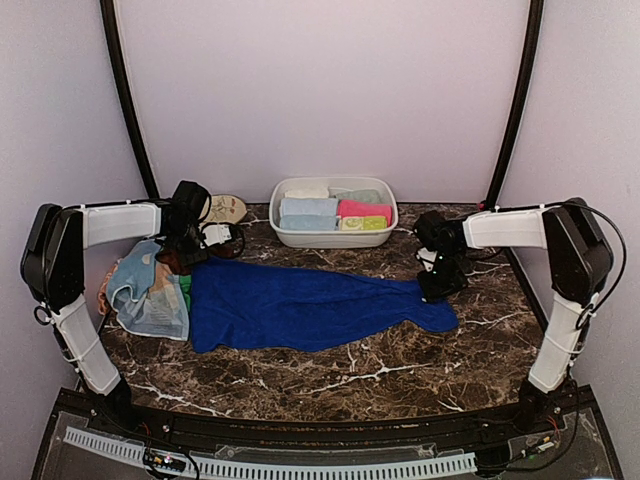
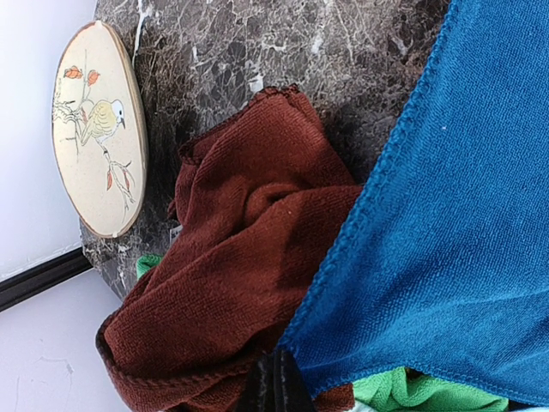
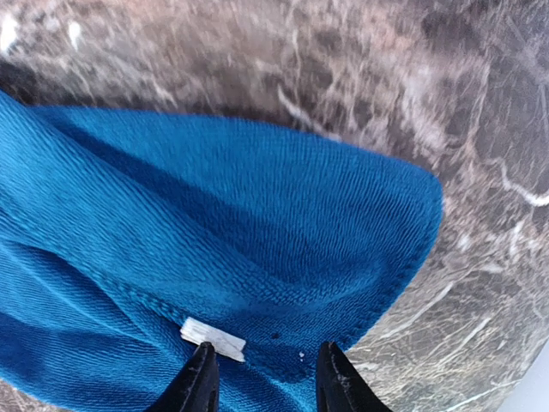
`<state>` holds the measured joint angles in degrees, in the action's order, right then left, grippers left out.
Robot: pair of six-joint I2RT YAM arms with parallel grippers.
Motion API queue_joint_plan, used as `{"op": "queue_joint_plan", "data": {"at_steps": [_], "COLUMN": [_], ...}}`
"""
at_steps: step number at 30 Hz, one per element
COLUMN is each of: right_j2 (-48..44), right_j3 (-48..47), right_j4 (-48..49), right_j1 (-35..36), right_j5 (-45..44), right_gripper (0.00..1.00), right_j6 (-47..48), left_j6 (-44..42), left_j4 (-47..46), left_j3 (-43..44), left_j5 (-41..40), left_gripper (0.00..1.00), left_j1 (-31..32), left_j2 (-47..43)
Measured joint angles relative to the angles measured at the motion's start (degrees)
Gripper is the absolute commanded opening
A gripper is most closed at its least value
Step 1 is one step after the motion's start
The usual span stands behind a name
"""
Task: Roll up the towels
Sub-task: Flatten out the towel at the center of the board.
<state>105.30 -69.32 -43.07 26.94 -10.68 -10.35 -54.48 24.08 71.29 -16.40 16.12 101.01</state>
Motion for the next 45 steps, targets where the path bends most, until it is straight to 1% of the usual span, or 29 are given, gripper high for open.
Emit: {"op": "queue_joint_plan", "data": {"at_steps": [8,13,15,18,20,30,40,41,42,43,44,45], "right_j2": [0.24,0.24,0.24,0.24,0.24,-1.33,-9.14,-9.2,-9.2,-9.2,-9.2,-9.2], "right_j3": [1.31,1.6,1.88,2.01,2.05,1.95,1.38,1.36,1.36,1.36,1.42,1.55], "right_j4": [0.24,0.66,0.83,1.11,1.33,1.51,1.88,1.97,2.1,2.19,2.29,2.47], "right_j1": [0.07,0.07,0.07,0.07,0.0,-1.53,-4.74,-4.74,-4.7,-4.57,-4.31,-3.85], "right_j5": [-1.38,-1.88,-1.92,-1.97,-1.99,-2.97,-5.64,-5.55,-5.07,-4.57,-4.24,-4.11], "right_gripper": [0.39,0.32,0.25,0.09,0.01,0.0,0.0,0.17,0.38,0.56,0.62,0.66], "right_j6": [0.0,-0.09,0.02,-0.09,-0.72,-1.77,-2.91,-2.82,-2.54,-2.32,-1.88,-1.31], "left_j6": [0.02,0.02,0.02,0.02,0.02,0.02,0.04,0.04,0.04,0.04,0.04,0.04], "left_j4": [0.04,0.07,0.07,0.07,0.07,0.17,0.48,0.5,0.52,0.52,0.52,0.55], "left_j3": [0.0,0.0,0.0,0.0,0.0,0.15,1.22,1.22,1.22,1.22,1.22,1.22], "left_j5": [-0.22,-0.42,-0.46,-0.57,-0.63,-0.83,-0.98,-0.98,-0.98,-1.01,-1.01,-1.01], "left_gripper": [0.0,0.0,0.0,0.0,0.0,0.0,0.0,0.0,0.0,0.0,0.0,0.0], "left_j1": [0.0,0.0,0.0,0.0,0.0,0.0,0.0,0.0,0.0,0.0,0.0,0.0], "left_j2": [0.0,0.0,0.0,0.0,0.0,0.0,0.0,0.0,0.0,0.0,0.0,0.0]}}
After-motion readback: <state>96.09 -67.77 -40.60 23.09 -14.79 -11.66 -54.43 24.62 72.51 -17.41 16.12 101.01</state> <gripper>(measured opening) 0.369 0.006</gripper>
